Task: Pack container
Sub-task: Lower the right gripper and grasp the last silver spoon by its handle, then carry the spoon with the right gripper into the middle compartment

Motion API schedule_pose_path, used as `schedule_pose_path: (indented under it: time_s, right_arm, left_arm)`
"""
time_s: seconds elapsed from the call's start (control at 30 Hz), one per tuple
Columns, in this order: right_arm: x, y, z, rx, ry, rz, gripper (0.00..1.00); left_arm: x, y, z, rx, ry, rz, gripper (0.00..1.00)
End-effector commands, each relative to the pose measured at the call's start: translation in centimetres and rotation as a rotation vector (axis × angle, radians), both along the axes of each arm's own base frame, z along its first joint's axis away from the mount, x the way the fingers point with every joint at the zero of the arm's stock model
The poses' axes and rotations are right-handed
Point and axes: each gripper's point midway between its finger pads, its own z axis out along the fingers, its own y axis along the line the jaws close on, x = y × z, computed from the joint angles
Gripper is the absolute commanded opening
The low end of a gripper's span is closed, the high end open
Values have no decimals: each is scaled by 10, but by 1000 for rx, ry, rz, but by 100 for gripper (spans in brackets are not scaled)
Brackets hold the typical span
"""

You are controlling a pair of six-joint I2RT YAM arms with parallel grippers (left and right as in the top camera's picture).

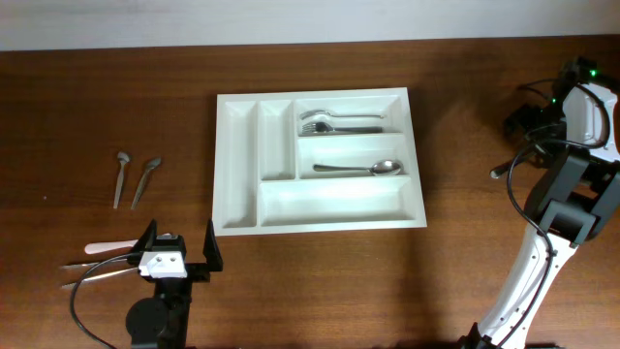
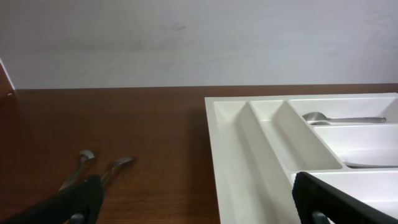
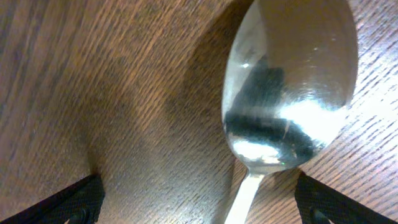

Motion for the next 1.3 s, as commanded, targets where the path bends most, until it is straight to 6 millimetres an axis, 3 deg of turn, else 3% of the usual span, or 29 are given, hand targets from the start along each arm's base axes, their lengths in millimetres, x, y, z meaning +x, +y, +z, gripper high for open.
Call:
schedule_pose_path:
  time_s: [0.0, 0.17, 0.43, 0.53, 0.63, 0.87, 1.13, 1.27]
  right_arm:
    - [-11, 3, -20, 39, 43, 36, 99]
    - [-11, 3, -20, 39, 43, 36, 95]
    - [-9, 2, -20, 34, 33, 32, 61]
    - [-9, 2, -20, 35, 33, 25, 38]
    - [-9, 2, -20, 35, 34, 25, 24]
    - [-10, 3, -20, 37, 37, 24, 11]
    - [-7, 7, -17, 62, 20, 7, 4]
    - [1, 8, -3, 52, -9, 16, 4]
  left_arm:
    - [0, 0, -1, 14, -4, -6, 99]
    - [0, 0, -1, 14, -4, -6, 99]
    - [0, 0, -1, 14, -4, -6, 99]
    - [0, 0, -1, 14, -4, -6, 99]
    - [0, 0, -1, 14, -4, -6, 99]
    - [0, 0, -1, 14, -4, -6, 99]
    - [0, 0, -1, 14, -4, -6, 99]
    - [0, 0, -1, 14, -4, -6, 99]
